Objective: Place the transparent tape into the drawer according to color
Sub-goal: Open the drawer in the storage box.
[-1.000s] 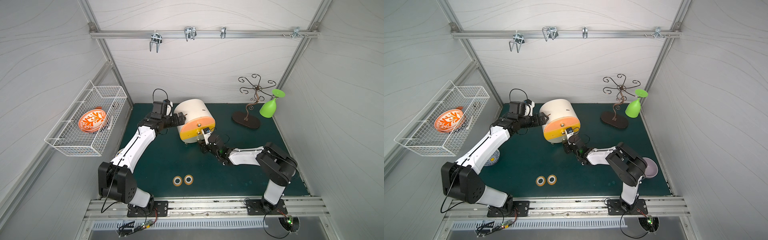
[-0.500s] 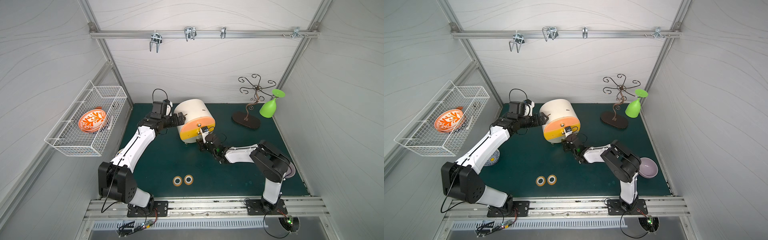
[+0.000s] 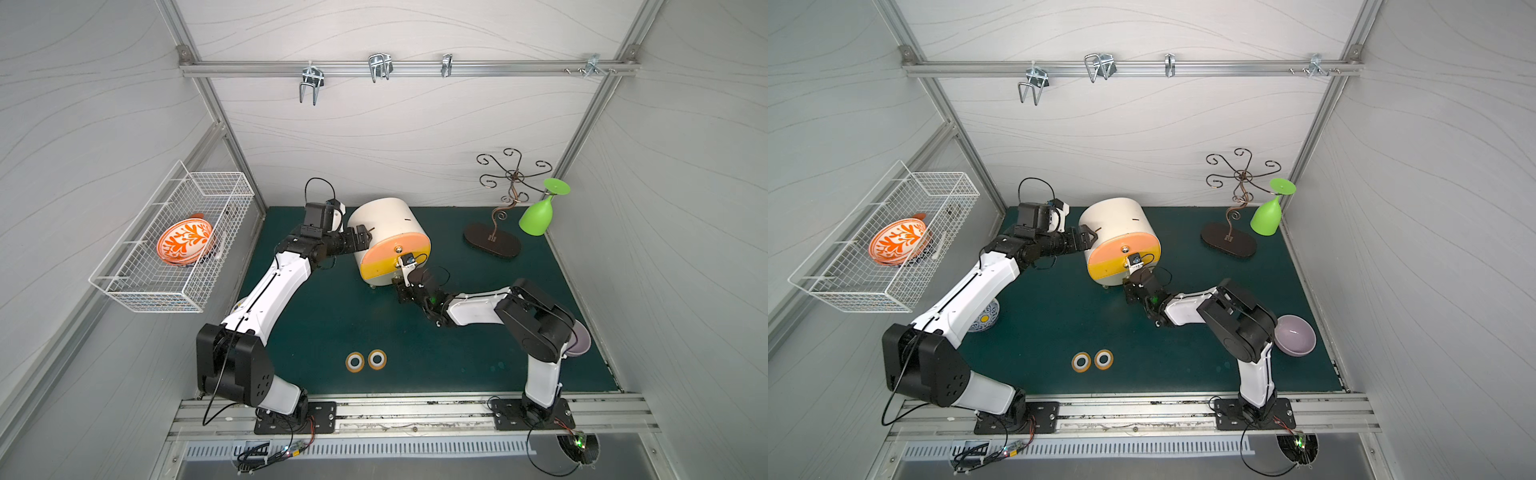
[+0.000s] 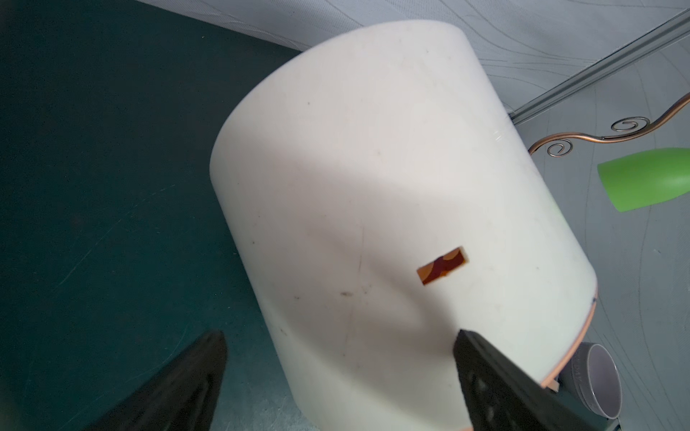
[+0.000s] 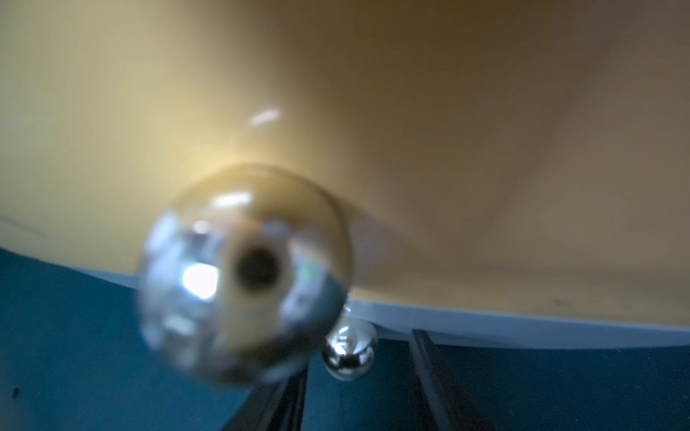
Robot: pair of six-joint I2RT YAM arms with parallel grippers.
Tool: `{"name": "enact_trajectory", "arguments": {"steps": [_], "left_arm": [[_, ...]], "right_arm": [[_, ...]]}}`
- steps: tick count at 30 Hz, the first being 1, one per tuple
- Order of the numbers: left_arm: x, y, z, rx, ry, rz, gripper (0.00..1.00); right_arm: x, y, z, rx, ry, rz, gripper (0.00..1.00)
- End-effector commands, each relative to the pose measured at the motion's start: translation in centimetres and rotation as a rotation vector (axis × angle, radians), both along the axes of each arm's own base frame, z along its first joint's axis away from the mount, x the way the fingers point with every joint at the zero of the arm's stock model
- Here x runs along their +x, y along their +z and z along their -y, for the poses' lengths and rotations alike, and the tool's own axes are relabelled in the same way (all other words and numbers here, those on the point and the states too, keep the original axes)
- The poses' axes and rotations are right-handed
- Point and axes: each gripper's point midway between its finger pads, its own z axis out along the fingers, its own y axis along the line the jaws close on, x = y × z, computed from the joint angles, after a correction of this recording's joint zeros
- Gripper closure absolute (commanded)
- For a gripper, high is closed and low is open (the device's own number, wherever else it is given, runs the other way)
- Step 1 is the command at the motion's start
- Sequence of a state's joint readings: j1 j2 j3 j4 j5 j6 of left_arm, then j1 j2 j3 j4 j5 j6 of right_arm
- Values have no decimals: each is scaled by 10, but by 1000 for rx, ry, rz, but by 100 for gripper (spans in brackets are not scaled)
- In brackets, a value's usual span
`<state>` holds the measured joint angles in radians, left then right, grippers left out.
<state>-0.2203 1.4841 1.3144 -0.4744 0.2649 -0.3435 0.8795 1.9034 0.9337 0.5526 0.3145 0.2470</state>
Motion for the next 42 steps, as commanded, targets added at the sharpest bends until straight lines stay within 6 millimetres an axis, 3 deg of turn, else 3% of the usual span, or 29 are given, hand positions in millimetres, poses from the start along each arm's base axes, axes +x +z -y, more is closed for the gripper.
{"name": "enact_trajectory", "arguments": {"steps": [1, 22, 42], "left_arm": [[5, 7, 0, 1, -14, 14, 1], [3, 6, 0, 2, -16, 11, 1], [1, 7, -1, 4, -17, 12, 1]], "right_arm": [[7, 7, -8, 31, -13, 22, 55], [-7, 1, -8, 17, -9, 1, 100], [-71, 9, 19, -22, -37, -46, 100]]}}
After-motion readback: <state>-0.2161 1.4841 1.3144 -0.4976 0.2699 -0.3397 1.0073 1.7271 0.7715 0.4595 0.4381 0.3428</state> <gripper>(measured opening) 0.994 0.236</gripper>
